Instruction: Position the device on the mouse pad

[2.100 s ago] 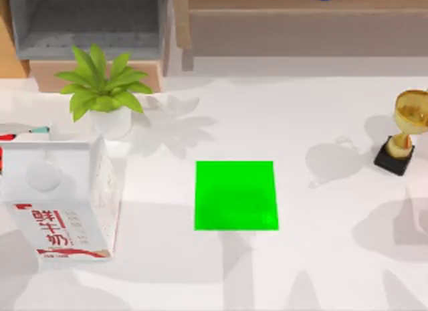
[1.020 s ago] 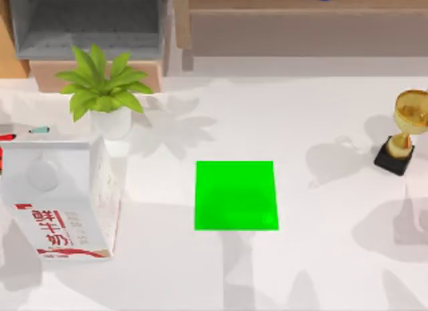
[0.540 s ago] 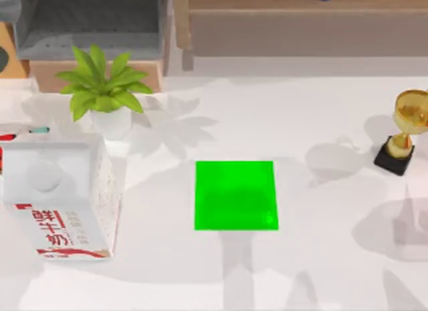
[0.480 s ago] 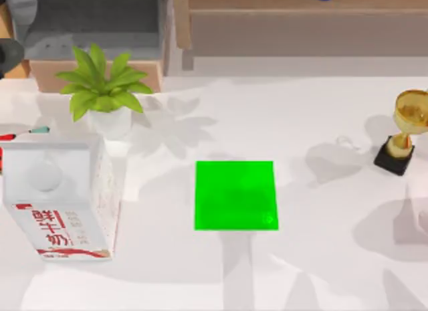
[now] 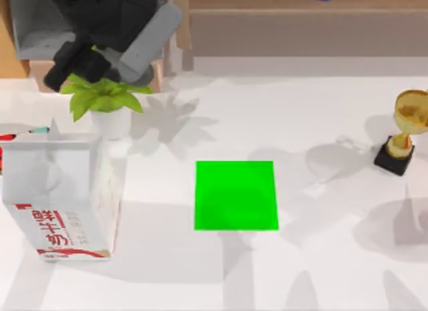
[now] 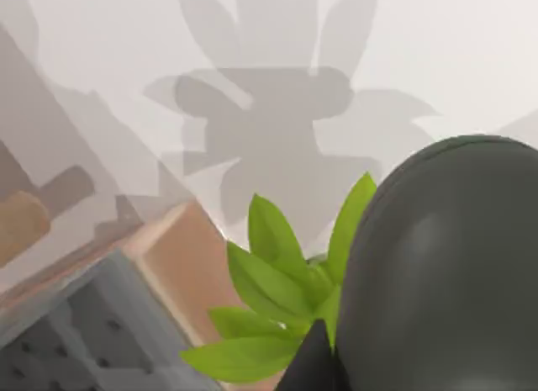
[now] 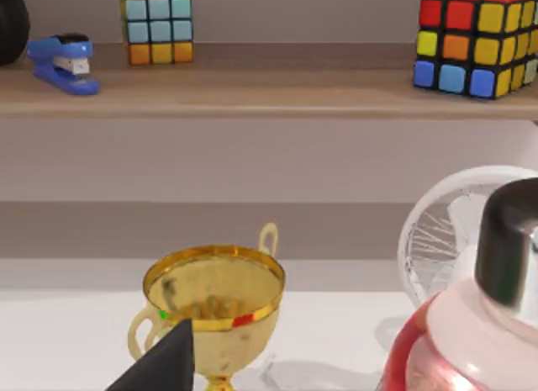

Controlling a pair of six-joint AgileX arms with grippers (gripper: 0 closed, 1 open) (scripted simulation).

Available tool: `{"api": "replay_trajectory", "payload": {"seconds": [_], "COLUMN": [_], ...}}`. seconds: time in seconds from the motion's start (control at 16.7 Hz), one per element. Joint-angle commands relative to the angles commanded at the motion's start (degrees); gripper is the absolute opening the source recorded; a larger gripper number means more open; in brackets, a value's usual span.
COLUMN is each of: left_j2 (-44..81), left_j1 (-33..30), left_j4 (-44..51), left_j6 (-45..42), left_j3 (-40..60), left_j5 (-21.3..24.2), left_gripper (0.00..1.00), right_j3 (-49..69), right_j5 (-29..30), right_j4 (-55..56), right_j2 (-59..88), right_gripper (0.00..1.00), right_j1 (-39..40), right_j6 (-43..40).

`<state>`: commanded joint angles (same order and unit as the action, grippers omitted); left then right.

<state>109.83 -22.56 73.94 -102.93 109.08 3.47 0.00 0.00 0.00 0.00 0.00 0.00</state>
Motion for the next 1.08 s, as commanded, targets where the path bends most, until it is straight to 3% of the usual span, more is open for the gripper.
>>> {"api": "replay_trajectory", "payload": {"seconds": [0.3, 0.54, 0.78, 1.08], "left_j2": [10.86, 17.74, 21.65, 21.97], "left_j1": [-10.54, -16.5, -19.5, -19.72], "left_j4": [0.43, 0.17, 0.01, 0.0], "left_j6": [-20.36, -31.13, -36.24, -36.6], "left_j3": [3.64, 5.34, 5.92, 5.96], "left_j5": [-0.77, -1.54, -2.01, -2.04], "left_gripper": [0.0, 0.0, 0.0, 0.0], "right_j3": [0.0, 0.0, 0.0, 0.0], "right_j5": [0.0, 0.0, 0.0, 0.0], "right_j4": [0.0, 0.0, 0.0, 0.0], "right_j2": [0.0, 0.0, 0.0, 0.0], "right_gripper": [1.0, 1.0, 1.0, 1.0], "right_j1": [0.0, 0.0, 0.0, 0.0], "right_j6": [0.0, 0.0, 0.0, 0.0]}}
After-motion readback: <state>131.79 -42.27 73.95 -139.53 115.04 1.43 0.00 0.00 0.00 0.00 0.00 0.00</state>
